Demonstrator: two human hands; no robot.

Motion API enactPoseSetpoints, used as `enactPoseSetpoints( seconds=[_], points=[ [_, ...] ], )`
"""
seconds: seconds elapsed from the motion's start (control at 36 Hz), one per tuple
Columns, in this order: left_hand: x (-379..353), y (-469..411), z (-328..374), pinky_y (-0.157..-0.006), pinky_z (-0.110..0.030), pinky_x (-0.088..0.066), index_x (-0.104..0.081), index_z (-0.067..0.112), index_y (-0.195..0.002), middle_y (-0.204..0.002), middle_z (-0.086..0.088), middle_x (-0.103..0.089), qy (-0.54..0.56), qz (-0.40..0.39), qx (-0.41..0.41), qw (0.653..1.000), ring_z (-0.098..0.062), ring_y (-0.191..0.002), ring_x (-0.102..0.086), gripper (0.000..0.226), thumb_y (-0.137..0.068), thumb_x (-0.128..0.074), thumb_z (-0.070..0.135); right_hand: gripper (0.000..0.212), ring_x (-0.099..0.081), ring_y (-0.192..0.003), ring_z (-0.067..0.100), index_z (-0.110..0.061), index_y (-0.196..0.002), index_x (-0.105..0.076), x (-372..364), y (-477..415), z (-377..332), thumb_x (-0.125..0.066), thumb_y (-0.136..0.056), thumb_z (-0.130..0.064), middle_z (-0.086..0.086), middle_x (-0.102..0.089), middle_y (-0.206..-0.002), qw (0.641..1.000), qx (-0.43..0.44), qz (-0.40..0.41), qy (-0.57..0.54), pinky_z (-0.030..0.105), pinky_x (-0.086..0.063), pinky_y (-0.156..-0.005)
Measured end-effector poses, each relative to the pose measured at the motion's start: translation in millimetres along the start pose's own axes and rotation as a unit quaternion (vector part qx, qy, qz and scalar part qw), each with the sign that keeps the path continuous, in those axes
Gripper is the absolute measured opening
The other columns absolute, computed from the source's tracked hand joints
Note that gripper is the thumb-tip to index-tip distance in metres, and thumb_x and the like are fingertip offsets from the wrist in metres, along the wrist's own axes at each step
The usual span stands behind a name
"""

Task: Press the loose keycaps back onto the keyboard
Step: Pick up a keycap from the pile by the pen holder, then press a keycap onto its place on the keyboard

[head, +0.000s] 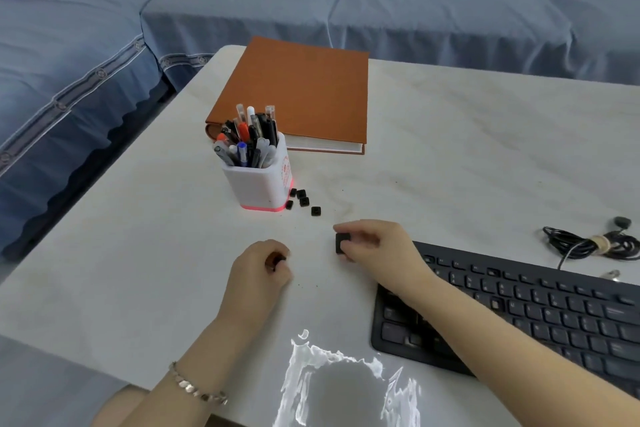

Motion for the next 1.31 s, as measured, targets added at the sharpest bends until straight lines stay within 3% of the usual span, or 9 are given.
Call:
enactPoseSetpoints(
  seconds=[0.11,0.31,0.39,0.53,0.67,0.81,1.0,1.17,1.31],
  points=[
    [-5,2,6,-0.066,-0.012,-0.048,-0.069,0.014,-0.076,-0.068,0.005,-0.067,0.145,-0.012,0.131,0.981,-0.011,-0.064,-0.062,0.027,-0.083,-0.054,-0.007,0.03,-0.069,-0.089,0.015,-0.018,-0.098,-0.067,15,35,1,-0.066,-0.078,0.004,0.002,-0.073,-0.089,0.979,-0.057,-0.035,-0.194,0.021,-0.051,-0.087],
    [-32,26,39,-0.05,-0.017,-0.053,-0.058,-0.001,-0.075,-0.062,-0.009,-0.061,0.548,-0.065,0.334,0.764,-0.016,-0.064,-0.058,0.024,-0.091,-0.042,-0.008,0.035,-0.07,-0.086,0.011,-0.016,-0.105,-0.064,43,74,7,-0.069,-0.076,0.002,0.007,-0.072,-0.075,0.983,-0.041,0.044,-0.175,0.013,-0.05,-0.079],
    [-41,37,49,-0.045,-0.015,-0.048,-0.053,0.002,-0.074,-0.058,-0.008,-0.055,0.582,-0.086,0.366,0.721,-0.016,-0.059,-0.051,0.023,-0.09,-0.038,-0.004,0.034,-0.056,-0.054,0.002,-0.026,-0.093,-0.065,51,84,7,-0.073,-0.074,0.001,-0.005,-0.061,-0.056,0.988,-0.028,0.079,-0.127,0.008,-0.042,-0.058],
    [-54,53,63,-0.039,-0.016,-0.033,-0.048,0.007,-0.075,-0.058,-0.006,-0.047,0.544,-0.147,0.369,0.739,-0.012,-0.046,-0.039,0.016,-0.087,-0.038,0.004,0.037,-0.06,-0.053,0.006,-0.029,-0.09,-0.067,61,100,15,-0.077,-0.069,-0.001,-0.009,-0.065,-0.059,0.991,-0.012,0.103,-0.082,0.011,-0.046,-0.056],
    [-66,69,83,-0.041,-0.018,-0.024,-0.054,0.004,-0.079,-0.055,0.0,-0.037,0.411,-0.189,0.3,0.84,-0.009,-0.045,-0.029,0.012,-0.089,-0.048,0.005,0.039,-0.059,-0.055,0.005,-0.032,-0.088,-0.066,71,110,24,-0.077,-0.069,0.0,-0.008,-0.062,-0.061,0.992,0.007,0.114,-0.054,0.011,-0.048,-0.06],
    [-77,79,93,-0.046,-0.013,-0.032,-0.074,0.012,-0.082,-0.051,0.01,-0.041,0.269,-0.232,0.178,0.918,-0.003,-0.046,-0.036,0.015,-0.086,-0.061,0.02,0.048,-0.057,-0.068,0.001,-0.035,-0.095,-0.066,74,115,34,-0.069,-0.075,0.008,-0.012,-0.056,-0.074,0.996,0.049,0.078,-0.007,0.012,-0.048,-0.069],
    [-86,85,99,-0.052,-0.01,-0.039,-0.075,0.019,-0.073,-0.069,-0.001,-0.062,0.175,-0.238,0.094,0.951,0.002,-0.054,-0.05,0.009,-0.081,-0.071,0.02,0.049,-0.056,-0.07,0.007,-0.046,-0.093,-0.061,73,122,45,-0.063,-0.081,0.001,-0.005,-0.058,-0.081,0.999,-0.006,-0.01,0.045,0.016,-0.05,-0.073],
    [-90,89,93,-0.049,-0.011,-0.033,-0.073,0.019,-0.064,-0.061,-0.003,-0.051,0.145,-0.203,0.07,0.966,-0.002,-0.049,-0.042,0.015,-0.079,-0.072,0.021,0.032,-0.063,-0.072,0.005,-0.032,-0.084,-0.066,80,126,55,-0.071,-0.076,-0.001,-0.009,-0.068,-0.079,0.997,-0.026,0.067,0.008,0.013,-0.05,-0.071],
    [-95,97,89,-0.047,-0.008,-0.034,-0.071,0.01,-0.064,-0.053,0.011,-0.058,0.189,-0.167,0.118,0.96,0.004,-0.043,-0.045,0.017,-0.081,-0.071,0.014,0.033,-0.061,-0.07,0.002,-0.037,-0.081,-0.063,74,130,64,-0.08,-0.069,-0.012,-0.009,-0.063,-0.077,0.994,-0.038,0.105,0.019,0.008,-0.047,-0.066]
  ],
)
Point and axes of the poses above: each hand's wrist, its own y-axis away from the middle knuckle, its own x-axis out of the back of the hand, z = x × y, the point moved 4 cm from there along -y, towards the middle knuckle
